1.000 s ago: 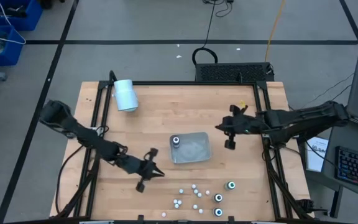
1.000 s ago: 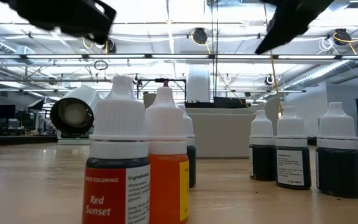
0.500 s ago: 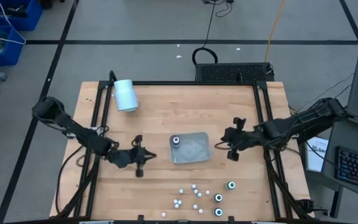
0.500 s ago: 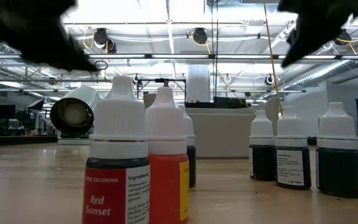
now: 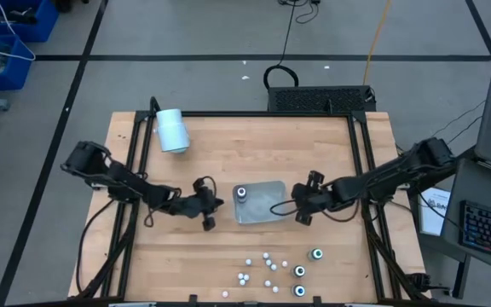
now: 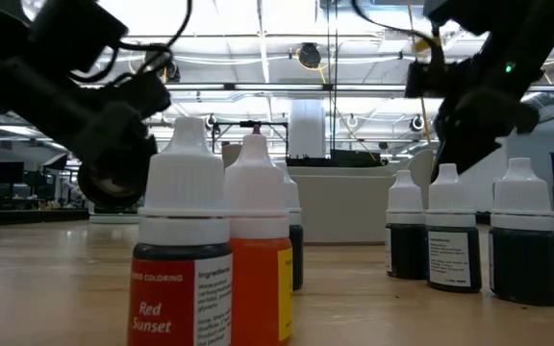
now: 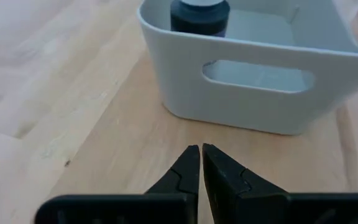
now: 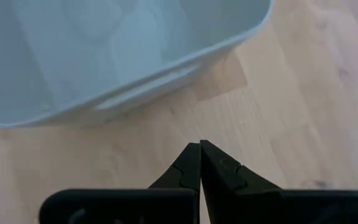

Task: Pick & Place food coloring
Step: Adjust the bin on the table

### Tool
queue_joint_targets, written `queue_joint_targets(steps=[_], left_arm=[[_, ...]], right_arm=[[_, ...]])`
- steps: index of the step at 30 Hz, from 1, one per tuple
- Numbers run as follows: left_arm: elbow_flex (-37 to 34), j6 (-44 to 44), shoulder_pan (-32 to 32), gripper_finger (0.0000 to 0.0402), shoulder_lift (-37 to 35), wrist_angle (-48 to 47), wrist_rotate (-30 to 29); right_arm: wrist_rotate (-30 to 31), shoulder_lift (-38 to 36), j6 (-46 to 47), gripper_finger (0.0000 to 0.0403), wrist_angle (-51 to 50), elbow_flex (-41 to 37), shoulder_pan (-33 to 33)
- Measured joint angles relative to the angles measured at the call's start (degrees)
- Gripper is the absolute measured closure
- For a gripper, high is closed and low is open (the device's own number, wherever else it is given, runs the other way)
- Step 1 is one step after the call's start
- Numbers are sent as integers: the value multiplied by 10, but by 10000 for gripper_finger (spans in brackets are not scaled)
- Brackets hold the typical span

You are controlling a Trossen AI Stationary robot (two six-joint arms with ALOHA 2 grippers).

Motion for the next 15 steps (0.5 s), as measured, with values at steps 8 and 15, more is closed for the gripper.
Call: queue_joint_targets(steps=[8, 15], left_arm=[[39, 14, 31, 376, 53, 5, 33], [49, 24, 46, 376, 58, 4, 52]], right_arm=[[-3, 45, -1, 403, 33, -1, -5], [-47, 56, -8, 403, 101, 0, -2]])
